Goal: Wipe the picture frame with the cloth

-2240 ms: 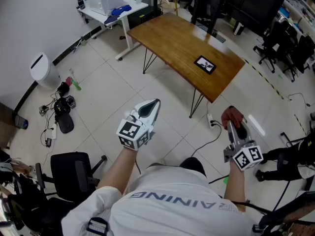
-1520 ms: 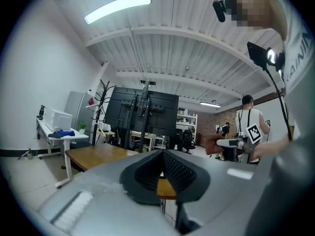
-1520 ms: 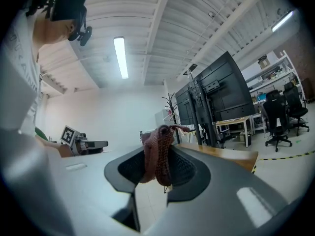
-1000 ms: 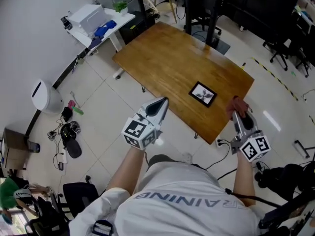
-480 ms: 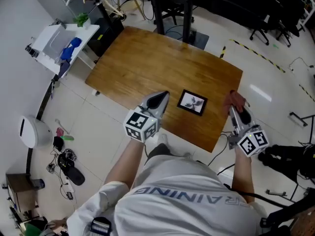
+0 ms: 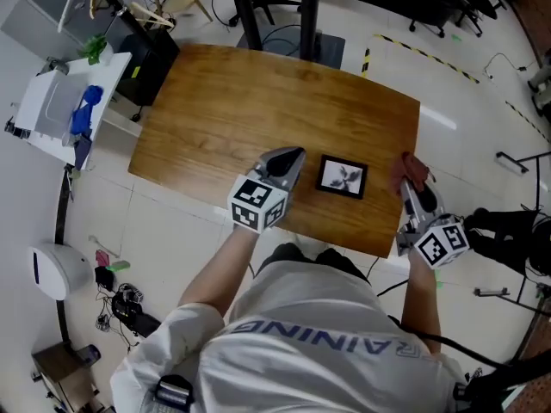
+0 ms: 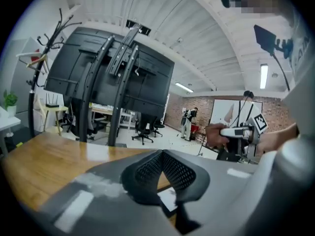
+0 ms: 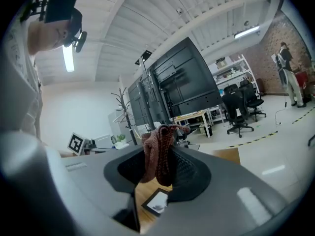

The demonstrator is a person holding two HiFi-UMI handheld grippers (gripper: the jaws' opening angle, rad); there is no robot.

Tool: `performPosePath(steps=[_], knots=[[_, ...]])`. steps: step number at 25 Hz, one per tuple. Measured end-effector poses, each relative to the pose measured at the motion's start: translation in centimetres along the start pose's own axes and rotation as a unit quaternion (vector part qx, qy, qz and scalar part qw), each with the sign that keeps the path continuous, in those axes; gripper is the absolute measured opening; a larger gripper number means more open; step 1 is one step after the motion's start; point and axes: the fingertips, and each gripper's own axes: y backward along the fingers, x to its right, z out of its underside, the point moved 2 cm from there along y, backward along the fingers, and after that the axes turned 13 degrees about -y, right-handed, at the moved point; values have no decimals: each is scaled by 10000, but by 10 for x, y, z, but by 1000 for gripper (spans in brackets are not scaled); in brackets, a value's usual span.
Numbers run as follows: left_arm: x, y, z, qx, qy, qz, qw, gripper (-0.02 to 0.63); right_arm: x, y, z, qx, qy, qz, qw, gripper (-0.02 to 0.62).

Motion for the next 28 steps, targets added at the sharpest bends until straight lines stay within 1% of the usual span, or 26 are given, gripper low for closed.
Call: performPosePath(steps=[2,5,9,13,16,18,22,28], knots=[[15,-20,26,-362,53,238,9990,6,7,-8,2,-74,-71,37,9999,120],[36,-43,66,-845,91,512,9951,6,16,-28,10,-280,-123,-44,9995,120],[51,-54,110,-1327,255,686,9885,6,20,-56,31,-605,-259,-199,9976,119],[67,-64,152,-1853,229,905,9782,6,27,-80,64,-978,-532,-338,9932,120],[77,-70,185,-2233,207,1051,9688,6,32,-96,91,-1283,-871,-362,9872,119],[80,-72,197,-2353,241,1097,9654,6,36,-108,110,-1516,-1087,-350,9818,118],[83,-77,202,-2369,270,1133,9645,6,39,-127,142,-1956,-1289,-320,9716,120],[84,-81,202,-2417,284,1161,9630,7,36,-142,165,-2280,-1543,-293,9609,118]])
